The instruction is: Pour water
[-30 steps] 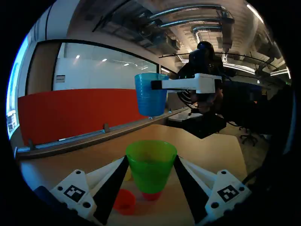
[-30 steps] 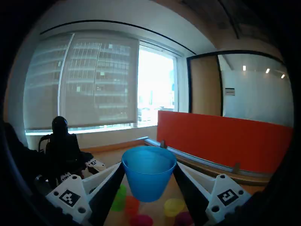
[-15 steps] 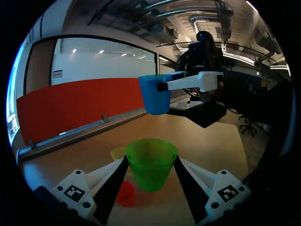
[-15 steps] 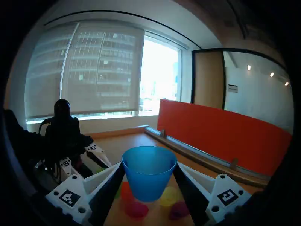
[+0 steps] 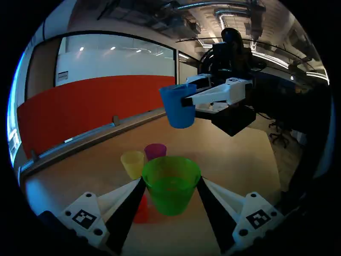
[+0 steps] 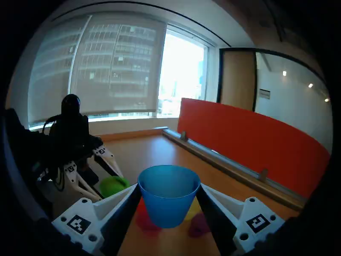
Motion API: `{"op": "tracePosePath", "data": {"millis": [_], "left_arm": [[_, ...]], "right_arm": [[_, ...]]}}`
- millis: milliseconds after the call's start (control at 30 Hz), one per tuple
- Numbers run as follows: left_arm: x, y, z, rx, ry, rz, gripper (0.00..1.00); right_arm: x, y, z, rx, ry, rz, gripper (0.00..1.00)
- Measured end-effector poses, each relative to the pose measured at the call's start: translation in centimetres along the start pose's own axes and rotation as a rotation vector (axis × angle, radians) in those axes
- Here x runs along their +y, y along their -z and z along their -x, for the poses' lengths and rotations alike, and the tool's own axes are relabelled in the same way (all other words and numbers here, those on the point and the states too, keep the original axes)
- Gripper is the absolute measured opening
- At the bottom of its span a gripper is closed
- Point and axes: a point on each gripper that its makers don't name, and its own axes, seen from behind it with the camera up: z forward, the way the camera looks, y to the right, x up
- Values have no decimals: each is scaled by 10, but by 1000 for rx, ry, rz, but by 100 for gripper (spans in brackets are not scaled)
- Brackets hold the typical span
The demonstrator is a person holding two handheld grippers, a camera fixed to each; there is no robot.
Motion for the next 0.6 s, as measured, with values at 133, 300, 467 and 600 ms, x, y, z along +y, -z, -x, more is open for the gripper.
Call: {"op": "tracePosePath", "data": {"millis": [133,300,467,600], "left_arm": [[2,-1,9,-25,0,3,86],[5,-1,22,-68,-6,4,86],[9,-1,35,-109,-16,10,86],[9,-2,43,-131,-13,11,85]], "right_arm": [[0,1,14,-28,4,-3,91],[-1,2,27,-59,6,-14,91],[-1,3,44,-91,13,-23,91],[-1,1,60,-119,13,-31,91]]}}
